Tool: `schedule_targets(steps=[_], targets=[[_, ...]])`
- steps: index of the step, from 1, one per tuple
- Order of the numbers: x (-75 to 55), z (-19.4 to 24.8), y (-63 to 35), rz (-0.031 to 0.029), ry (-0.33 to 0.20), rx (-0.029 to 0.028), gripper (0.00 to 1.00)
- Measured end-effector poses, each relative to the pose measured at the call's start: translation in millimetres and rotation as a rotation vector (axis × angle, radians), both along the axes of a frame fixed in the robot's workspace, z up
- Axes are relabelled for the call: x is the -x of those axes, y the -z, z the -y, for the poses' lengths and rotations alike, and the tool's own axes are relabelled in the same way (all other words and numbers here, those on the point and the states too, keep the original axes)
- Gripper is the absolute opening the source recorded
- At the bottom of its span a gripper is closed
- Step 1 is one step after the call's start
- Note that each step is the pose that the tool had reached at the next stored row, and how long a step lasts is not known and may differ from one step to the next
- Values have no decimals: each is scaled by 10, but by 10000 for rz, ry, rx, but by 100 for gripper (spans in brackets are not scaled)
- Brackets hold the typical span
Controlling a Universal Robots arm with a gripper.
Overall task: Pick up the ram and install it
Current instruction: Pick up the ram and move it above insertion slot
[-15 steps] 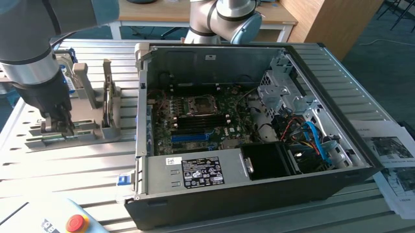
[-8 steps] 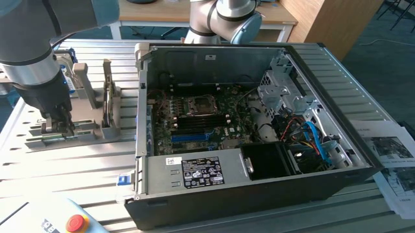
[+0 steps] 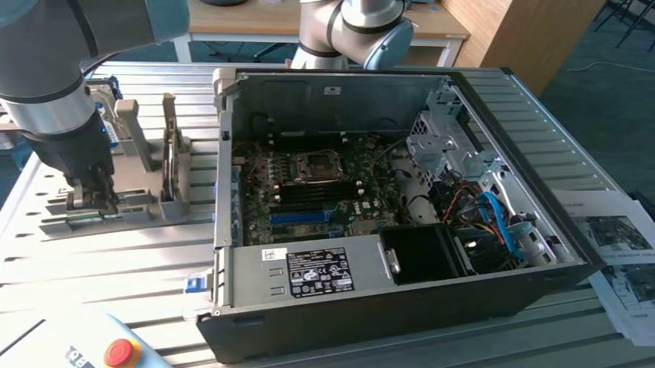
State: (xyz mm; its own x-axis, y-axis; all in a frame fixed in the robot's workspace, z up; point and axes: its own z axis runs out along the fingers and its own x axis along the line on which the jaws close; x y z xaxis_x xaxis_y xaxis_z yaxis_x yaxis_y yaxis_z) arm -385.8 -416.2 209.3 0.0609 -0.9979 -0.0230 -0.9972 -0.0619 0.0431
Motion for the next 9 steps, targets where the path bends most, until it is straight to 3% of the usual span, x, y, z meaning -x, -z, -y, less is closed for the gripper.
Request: schedule_targets(steps=[9], targets=[[1, 0, 67, -3, 0, 2, 24]])
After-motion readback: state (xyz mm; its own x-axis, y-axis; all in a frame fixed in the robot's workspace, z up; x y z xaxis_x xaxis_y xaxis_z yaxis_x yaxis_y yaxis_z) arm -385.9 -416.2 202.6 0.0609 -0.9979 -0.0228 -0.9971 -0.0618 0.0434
